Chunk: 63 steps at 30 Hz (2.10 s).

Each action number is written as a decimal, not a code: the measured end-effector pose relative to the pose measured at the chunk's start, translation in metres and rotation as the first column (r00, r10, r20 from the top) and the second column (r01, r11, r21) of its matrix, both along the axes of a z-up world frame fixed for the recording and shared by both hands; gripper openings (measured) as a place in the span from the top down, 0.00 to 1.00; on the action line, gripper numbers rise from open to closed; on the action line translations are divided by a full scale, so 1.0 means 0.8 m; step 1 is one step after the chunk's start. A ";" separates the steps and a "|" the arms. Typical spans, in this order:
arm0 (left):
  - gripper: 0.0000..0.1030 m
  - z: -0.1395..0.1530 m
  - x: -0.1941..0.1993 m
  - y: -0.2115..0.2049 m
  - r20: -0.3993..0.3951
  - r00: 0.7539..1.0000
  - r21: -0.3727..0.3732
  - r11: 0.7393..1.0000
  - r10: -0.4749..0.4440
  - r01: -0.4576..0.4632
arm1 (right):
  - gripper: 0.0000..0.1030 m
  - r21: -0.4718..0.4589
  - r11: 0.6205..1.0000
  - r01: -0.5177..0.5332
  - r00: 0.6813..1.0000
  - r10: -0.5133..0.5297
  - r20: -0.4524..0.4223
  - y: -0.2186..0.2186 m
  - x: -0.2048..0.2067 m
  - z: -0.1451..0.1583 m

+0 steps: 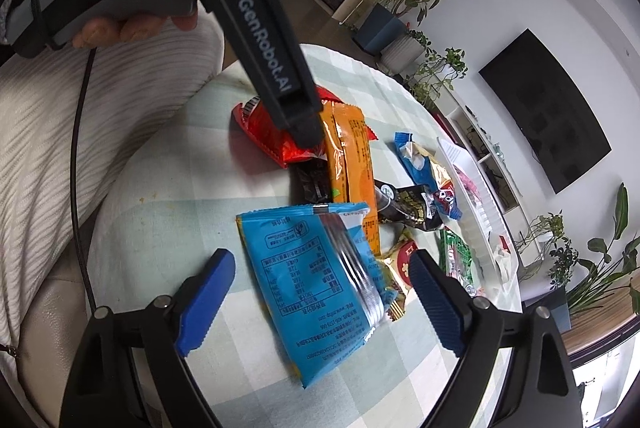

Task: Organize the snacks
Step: 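Move the right tool to the blue packet and close on it, then close the left tool on the red chip bag while the right tool lifts the blue packet, then carry the red chip bag with the left tool while the right tool carries the blue packet to the tray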

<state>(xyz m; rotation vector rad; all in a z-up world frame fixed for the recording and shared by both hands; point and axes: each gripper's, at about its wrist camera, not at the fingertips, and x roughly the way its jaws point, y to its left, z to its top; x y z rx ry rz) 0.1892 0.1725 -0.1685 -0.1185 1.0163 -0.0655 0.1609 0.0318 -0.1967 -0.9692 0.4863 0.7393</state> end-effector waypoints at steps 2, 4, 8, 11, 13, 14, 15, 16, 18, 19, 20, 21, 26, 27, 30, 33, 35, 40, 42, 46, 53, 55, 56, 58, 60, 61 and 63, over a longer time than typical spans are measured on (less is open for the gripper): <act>0.29 -0.003 0.001 -0.001 -0.002 1.000 -0.013 1.000 -0.008 0.008 | 0.12 0.012 1.000 0.008 1.000 -0.007 -0.026 -0.001 0.004 0.001; 0.33 -0.007 0.002 0.001 -0.009 1.000 -0.044 0.999 -0.012 0.011 | 0.12 0.027 0.999 0.021 0.998 -0.019 -0.061 -0.003 0.010 0.002; 0.51 -0.015 0.005 -0.002 -0.030 0.998 -0.088 0.995 -0.052 0.049 | 0.19 0.043 0.999 0.032 0.994 -0.027 -0.108 -0.005 0.017 0.002; 0.54 -0.015 0.006 -0.005 -0.025 0.998 -0.082 0.995 -0.059 0.057 | 0.33 0.028 0.999 0.018 0.997 -0.016 -0.080 -0.002 0.010 -0.002; 0.59 -0.015 0.006 -0.002 -0.020 0.998 -0.103 0.993 -0.056 0.053 | 0.37 0.030 0.999 0.010 0.997 -0.008 -0.079 -0.003 0.009 -0.003; 0.60 -0.015 0.007 0.000 -0.023 0.998 -0.113 0.992 -0.054 0.051 | 0.42 0.038 0.999 0.018 0.996 -0.015 -0.085 -0.005 0.011 -0.002; 0.61 -0.015 0.006 0.003 -0.023 0.998 -0.123 0.991 -0.052 0.049 | 0.44 0.045 0.999 0.027 0.996 -0.023 -0.089 -0.006 0.013 -0.001; 0.62 -0.015 0.007 0.005 -0.024 0.998 -0.136 0.990 -0.051 0.047 | 0.45 0.062 0.997 0.035 0.994 -0.028 -0.102 -0.009 0.015 0.002; 0.62 -0.014 0.006 0.008 -0.026 0.999 -0.150 0.988 -0.047 0.043 | 0.48 0.101 0.993 0.063 0.989 -0.049 -0.140 -0.016 0.023 0.007; 0.63 -0.014 0.006 0.009 -0.025 0.999 -0.151 0.988 -0.048 0.043 | 0.50 0.119 0.990 0.076 0.986 -0.057 -0.157 -0.020 0.026 0.010; 0.63 -0.014 0.005 0.010 -0.024 0.999 -0.153 0.987 -0.045 0.041 | 0.50 0.139 0.986 0.091 0.982 -0.066 -0.179 -0.025 0.030 0.012; 0.64 -0.013 0.005 0.011 -0.023 0.999 -0.157 0.987 -0.042 0.038 | 0.51 0.159 0.981 0.109 0.976 -0.076 -0.203 -0.030 0.035 0.014; 0.65 -0.013 0.003 0.018 -0.022 0.999 -0.187 0.982 -0.024 0.020 | 0.52 0.299 0.922 0.247 0.917 -0.123 -0.379 -0.073 0.066 0.024; 0.65 -0.012 0.003 0.020 -0.022 1.000 -0.192 0.981 -0.020 0.016 | 0.52 0.331 0.900 0.285 0.896 -0.128 -0.425 -0.084 0.074 0.026; 0.65 -0.012 0.002 0.024 -0.023 1.000 -0.216 0.976 -0.012 0.007 | 0.52 0.407 0.822 0.399 0.820 -0.121 -0.560 -0.117 0.099 0.025; 0.66 -0.010 0.000 0.028 -0.020 1.000 -0.228 0.974 -0.004 -0.001 | 0.52 0.470 0.713 0.520 0.717 -0.066 -0.693 -0.151 0.122 0.019; 0.66 -0.008 -0.002 0.031 -0.018 1.000 -0.242 0.970 0.000 -0.004 | 0.52 0.488 0.646 0.587 0.654 -0.023 -0.756 -0.169 0.133 0.015; 0.67 -0.005 -0.007 0.041 -0.016 1.000 -0.280 0.960 0.018 -0.022 | 0.52 0.497 0.491 0.715 0.514 0.112 -0.851 -0.206 0.150 0.001; 0.67 -0.004 -0.008 0.046 -0.016 1.000 -0.296 0.955 0.027 -0.030 | 0.52 0.486 0.446 0.752 0.466 0.162 -0.870 -0.217 0.153 -0.006; 0.67 0.001 -0.011 0.051 -0.010 0.999 -0.318 0.947 0.038 -0.039 | 0.52 0.472 0.364 0.803 0.398 0.261 -0.879 -0.237 0.155 -0.015; 0.67 0.019 -0.007 0.051 0.021 0.999 -0.324 0.946 0.038 -0.029 | 0.52 0.470 0.281 0.837 0.365 0.354 -0.861 -0.255 0.159 -0.009; 0.67 0.023 -0.002 0.050 0.027 0.999 -0.324 0.946 0.032 -0.022 | 0.52 0.471 0.261 0.843 0.360 0.377 -0.853 -0.260 0.163 -0.007; 0.67 0.025 0.000 0.050 0.029 0.999 -0.326 0.945 0.030 -0.019 | 0.52 0.470 0.251 0.846 0.358 0.385 -0.850 -0.264 0.165 -0.007; 0.67 0.030 0.005 0.048 0.035 0.999 -0.326 0.945 0.023 -0.010 | 0.52 0.467 0.229 0.854 0.352 0.407 -0.843 -0.267 0.171 -0.005; 0.67 0.034 0.012 0.046 0.043 0.999 -0.323 0.946 0.018 -0.003 | 0.52 0.466 0.212 0.859 0.350 0.421 -0.837 -0.271 0.175 -0.003; 0.67 0.037 0.016 0.046 0.047 0.999 -0.323 0.946 0.014 0.002 | 0.52 0.468 0.206 0.859 0.352 0.427 -0.833 -0.271 0.179 -0.002; 0.67 0.042 0.024 0.045 0.054 0.999 -0.322 0.947 0.010 0.008 | 0.52 0.471 0.191 0.861 0.354 0.440 -0.825 -0.277 0.183 0.002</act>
